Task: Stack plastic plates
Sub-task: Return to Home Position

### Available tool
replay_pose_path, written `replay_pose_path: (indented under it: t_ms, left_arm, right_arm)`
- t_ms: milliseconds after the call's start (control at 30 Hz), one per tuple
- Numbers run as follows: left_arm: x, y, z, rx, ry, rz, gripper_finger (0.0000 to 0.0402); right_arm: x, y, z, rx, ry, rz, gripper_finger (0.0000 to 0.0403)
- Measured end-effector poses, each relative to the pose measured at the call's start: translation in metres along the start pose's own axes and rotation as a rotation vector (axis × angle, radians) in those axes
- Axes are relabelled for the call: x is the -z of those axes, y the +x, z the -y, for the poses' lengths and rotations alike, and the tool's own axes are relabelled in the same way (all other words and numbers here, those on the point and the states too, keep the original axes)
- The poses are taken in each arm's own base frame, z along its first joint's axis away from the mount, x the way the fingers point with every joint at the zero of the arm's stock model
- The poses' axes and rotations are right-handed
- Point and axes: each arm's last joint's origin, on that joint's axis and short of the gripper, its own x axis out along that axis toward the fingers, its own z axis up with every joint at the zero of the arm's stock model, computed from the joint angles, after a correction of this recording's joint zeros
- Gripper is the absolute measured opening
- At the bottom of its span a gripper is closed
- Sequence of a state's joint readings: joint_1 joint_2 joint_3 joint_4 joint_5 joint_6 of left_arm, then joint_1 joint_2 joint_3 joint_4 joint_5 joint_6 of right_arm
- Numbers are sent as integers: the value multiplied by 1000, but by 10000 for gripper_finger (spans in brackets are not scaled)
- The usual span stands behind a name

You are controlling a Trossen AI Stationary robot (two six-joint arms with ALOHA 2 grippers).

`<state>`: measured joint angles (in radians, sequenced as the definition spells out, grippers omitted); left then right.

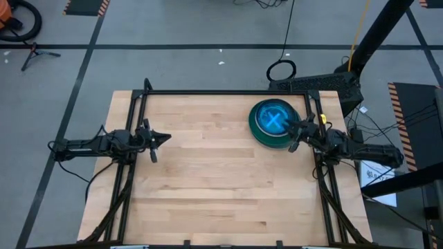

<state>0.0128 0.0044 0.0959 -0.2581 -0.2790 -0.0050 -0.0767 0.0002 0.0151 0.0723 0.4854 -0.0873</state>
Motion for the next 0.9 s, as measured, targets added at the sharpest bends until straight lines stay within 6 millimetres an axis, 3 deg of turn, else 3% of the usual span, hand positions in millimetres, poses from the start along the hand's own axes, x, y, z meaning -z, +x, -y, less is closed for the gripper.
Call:
replay_pose_path:
  t_ms: [300,900]
  left_arm:
    - [0,0,0,0,0,0,31]
    - [0,0,0,0,1,0,31]
  right_arm:
    - [0,-2,-5,-65,77,0,98]
    - [1,0,-5,-194,51,0,98]
